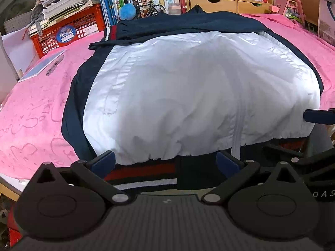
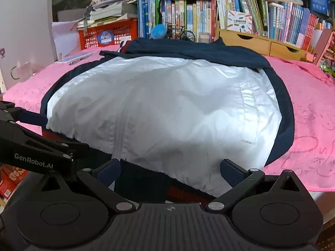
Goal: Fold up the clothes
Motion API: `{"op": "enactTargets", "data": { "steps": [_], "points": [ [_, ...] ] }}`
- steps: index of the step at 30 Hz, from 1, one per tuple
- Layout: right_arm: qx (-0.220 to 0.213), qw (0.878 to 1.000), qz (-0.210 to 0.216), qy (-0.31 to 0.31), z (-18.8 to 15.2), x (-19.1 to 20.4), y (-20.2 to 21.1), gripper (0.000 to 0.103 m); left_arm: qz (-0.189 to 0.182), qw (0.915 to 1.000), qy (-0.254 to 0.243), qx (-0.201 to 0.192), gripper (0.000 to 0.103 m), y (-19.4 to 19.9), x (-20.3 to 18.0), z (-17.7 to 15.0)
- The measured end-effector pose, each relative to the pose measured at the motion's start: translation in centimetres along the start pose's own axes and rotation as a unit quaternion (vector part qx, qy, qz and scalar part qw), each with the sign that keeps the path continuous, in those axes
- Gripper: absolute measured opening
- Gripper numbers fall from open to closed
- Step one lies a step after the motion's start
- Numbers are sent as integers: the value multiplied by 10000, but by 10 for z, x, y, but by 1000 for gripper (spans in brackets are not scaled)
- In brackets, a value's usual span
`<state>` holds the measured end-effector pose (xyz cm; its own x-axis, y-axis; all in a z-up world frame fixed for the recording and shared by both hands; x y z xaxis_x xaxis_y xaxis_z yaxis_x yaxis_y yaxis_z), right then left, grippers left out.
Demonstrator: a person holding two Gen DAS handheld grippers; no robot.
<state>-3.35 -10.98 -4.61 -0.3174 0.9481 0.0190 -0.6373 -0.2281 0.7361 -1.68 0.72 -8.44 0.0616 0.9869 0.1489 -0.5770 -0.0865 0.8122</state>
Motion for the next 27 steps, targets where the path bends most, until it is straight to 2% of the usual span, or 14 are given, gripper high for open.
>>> {"op": "enactTargets", "data": {
  "steps": [9, 16, 22, 25, 27],
  "points": [
    [273, 9996, -34, 42, -14, 0, -10, 103, -25, 9999, 16, 113, 103, -5, 3, -6],
    [11, 9999, -8, 161, -25, -18, -5, 103, 68, 9999, 14, 136, 103, -6, 17, -18],
    [225, 9994, -243, -110, -37, -41, -14, 103, 132, 9993, 134, 314, 103, -15, 29, -30],
    [276, 9991, -167, -266, -42, -44, -21, 103, 147, 9993, 103, 320, 103, -16, 33, -35],
    [192, 9986, 30, -491, -44, -48, -22, 103, 181, 9992, 126, 340, 103, -17, 37, -39]
  ]
}}
Point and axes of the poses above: each gripper's, at about its wrist camera, not at the fingertips, and y roughly against the way its jaws point, x to its left, z to its top, the point moved 8 cm from there along -y, roughly the way its jaws point, and after that the axes turned 9 degrees about x, right-handed, at the moved point
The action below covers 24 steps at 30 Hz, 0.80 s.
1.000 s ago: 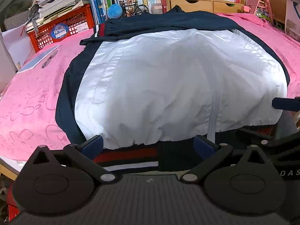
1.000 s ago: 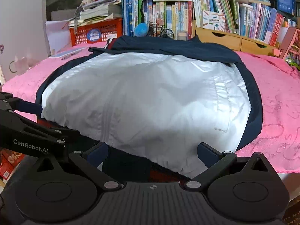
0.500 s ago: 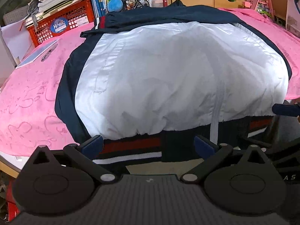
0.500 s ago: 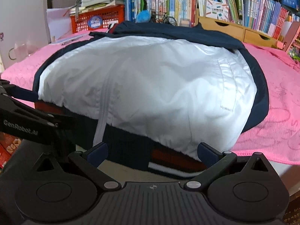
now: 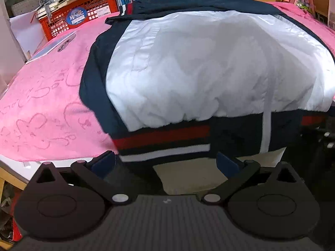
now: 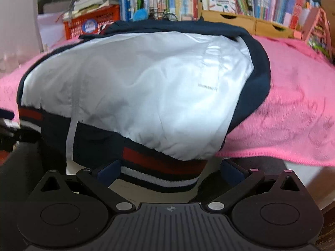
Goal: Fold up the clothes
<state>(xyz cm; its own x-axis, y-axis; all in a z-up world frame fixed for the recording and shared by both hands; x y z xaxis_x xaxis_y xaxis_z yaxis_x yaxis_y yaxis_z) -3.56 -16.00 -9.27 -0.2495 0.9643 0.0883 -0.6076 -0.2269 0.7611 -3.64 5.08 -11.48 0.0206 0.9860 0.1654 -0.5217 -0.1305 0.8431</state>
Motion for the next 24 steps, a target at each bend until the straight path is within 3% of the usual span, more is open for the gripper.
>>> {"op": "enactTargets", "data": {
  "steps": [4, 6, 7, 8, 9, 11, 13, 20, 24],
  "points": [
    [-211, 9972, 546, -466, 0, -15, 2, 103, 87, 9997, 195, 123, 103, -6, 15, -7],
    [-306, 9959, 619, -577, 1, -19, 4, 101, 114, 9995, 262, 152, 103, -7, 19, -7],
    [-305, 9949, 730, -617, 1, -18, 5, 96, 119, 9995, 264, 148, 103, -7, 19, -7],
    [-258, 9916, 1049, -706, 2, -15, 7, 85, 122, 9995, 259, 140, 103, -6, 19, -7],
    [-201, 9865, 1412, -804, 2, -12, 10, 82, 119, 9995, 246, 130, 103, -6, 19, -8],
    [-275, 9758, 1971, -910, 6, -6, 20, 82, 58, 9998, 158, 107, 103, -4, 15, -8],
    [-411, 9696, 2234, -910, 12, -2, 30, 82, -109, 9999, -33, 72, 103, -2, 4, -9],
    [-544, 9551, 2687, -1121, 24, -5, 48, 85, -320, 9977, -589, 42, 103, -8, -35, -12],
    [-760, 9282, 3352, -1423, 35, -9, 65, 93, -360, 9961, -799, -101, 103, -10, -52, -7]
  ]
}}
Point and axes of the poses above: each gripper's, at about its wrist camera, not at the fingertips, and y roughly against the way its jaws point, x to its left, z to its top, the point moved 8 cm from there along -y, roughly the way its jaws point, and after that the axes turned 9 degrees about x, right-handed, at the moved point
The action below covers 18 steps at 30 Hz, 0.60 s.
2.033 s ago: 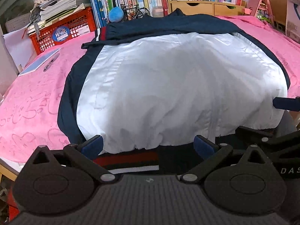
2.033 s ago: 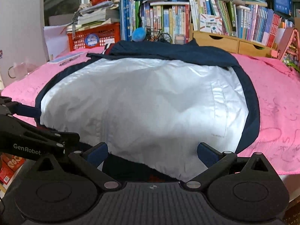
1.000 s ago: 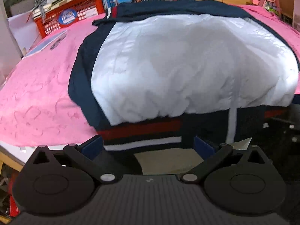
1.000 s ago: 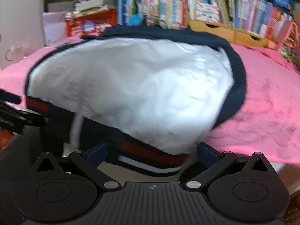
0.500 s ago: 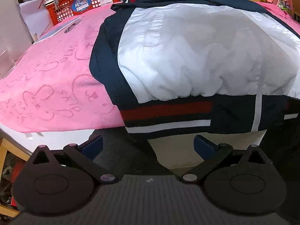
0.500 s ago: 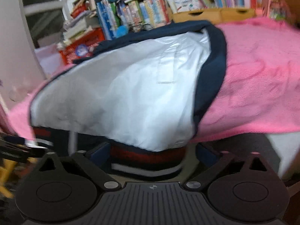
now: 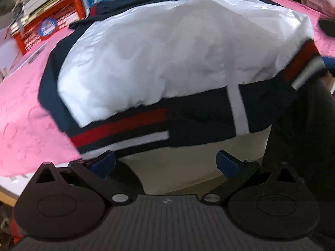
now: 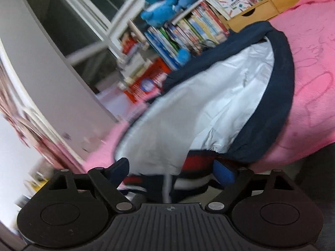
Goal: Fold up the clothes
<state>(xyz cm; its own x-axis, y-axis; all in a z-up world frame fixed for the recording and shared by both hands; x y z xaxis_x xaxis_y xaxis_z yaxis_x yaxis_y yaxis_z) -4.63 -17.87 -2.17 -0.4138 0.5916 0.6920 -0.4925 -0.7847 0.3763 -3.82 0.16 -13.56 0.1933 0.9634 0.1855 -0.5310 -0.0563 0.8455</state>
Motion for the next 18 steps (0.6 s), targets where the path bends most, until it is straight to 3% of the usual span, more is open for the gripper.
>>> {"op": "enactTargets", "data": {
  "steps": [4, 7, 8, 10, 11, 12, 13, 16, 18],
  "points": [
    [-243, 9996, 136, -77, 11, 0, 10, 95, -201, 9997, 19, -157, 103, -1, -12, 13],
    [-227, 9997, -7, -70, 11, -4, 10, 95, -292, 9992, 160, -241, 103, 0, -13, 22],
    [-185, 9997, -127, -44, 9, -6, 8, 96, -312, 9991, 179, -243, 103, 1, -12, 23],
    [36, 9958, -823, 406, 0, -8, -1, 96, -363, 9989, 172, -237, 103, 4, -10, 21],
    [218, 9861, -1342, 959, -9, -6, -10, 96, -388, 9989, 151, -238, 103, 6, -10, 19],
    [414, 9684, -1886, 1578, -18, -3, -20, 96, -394, 9989, 117, -237, 103, 7, -10, 17],
    [607, 9435, -2416, 2185, -26, 0, -29, 96, -378, 9990, 93, -227, 103, 8, -10, 14],
    [1067, 8646, -3339, 3599, -59, 6, -59, 96, -319, 9994, 83, -118, 103, 3, -6, 10],
    [1282, 8607, -3197, 3748, -70, 8, -72, 96, -312, 9994, 147, -69, 103, 1, -2, 9]
  ]
}}
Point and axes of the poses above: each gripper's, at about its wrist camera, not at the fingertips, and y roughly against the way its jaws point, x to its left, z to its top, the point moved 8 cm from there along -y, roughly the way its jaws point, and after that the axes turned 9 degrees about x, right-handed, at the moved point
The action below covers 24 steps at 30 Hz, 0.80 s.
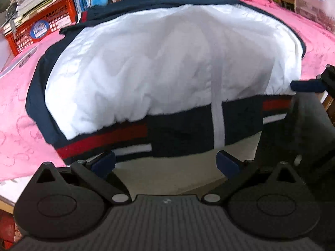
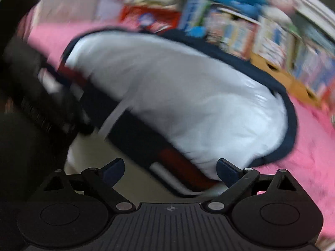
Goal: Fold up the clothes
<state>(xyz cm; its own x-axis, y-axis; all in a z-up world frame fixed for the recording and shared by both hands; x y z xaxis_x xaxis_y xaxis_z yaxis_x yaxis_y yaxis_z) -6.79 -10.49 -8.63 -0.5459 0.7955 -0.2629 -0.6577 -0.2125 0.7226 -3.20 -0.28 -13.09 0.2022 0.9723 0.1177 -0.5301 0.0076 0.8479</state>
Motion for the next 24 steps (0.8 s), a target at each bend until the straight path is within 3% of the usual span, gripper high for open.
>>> {"op": "enactTargets", "data": {
  "steps": [3, 6, 8, 12, 19, 22, 24],
  "points": [
    [192, 9970, 731, -153, -3, 16, -15, 97, -6, 9999, 123, 43, 103, -1, 6, -2],
    [644, 9857, 1472, -511, -12, 28, -39, 97, 11, 9997, 237, 52, 103, 0, 12, -4],
    [872, 9838, 1449, -592, -12, 30, -50, 96, 36, 9995, 309, 25, 103, 2, 16, -4],
    [461, 9807, 1597, -1032, 0, 20, -45, 96, 37, 9991, 410, -63, 103, 9, 22, -2],
    [-1087, 9600, 1430, -2146, 21, -18, -1, 103, 29, 9993, 363, 54, 103, 5, 16, -8],
    [-749, 9681, 1401, -1936, 26, -13, -17, 103, 28, 9994, 347, 92, 103, 2, 15, -9],
    [-171, 9792, 1144, -1669, 16, 2, -34, 103, 46, 9992, 372, 117, 103, 1, 16, -10]
  ]
}}
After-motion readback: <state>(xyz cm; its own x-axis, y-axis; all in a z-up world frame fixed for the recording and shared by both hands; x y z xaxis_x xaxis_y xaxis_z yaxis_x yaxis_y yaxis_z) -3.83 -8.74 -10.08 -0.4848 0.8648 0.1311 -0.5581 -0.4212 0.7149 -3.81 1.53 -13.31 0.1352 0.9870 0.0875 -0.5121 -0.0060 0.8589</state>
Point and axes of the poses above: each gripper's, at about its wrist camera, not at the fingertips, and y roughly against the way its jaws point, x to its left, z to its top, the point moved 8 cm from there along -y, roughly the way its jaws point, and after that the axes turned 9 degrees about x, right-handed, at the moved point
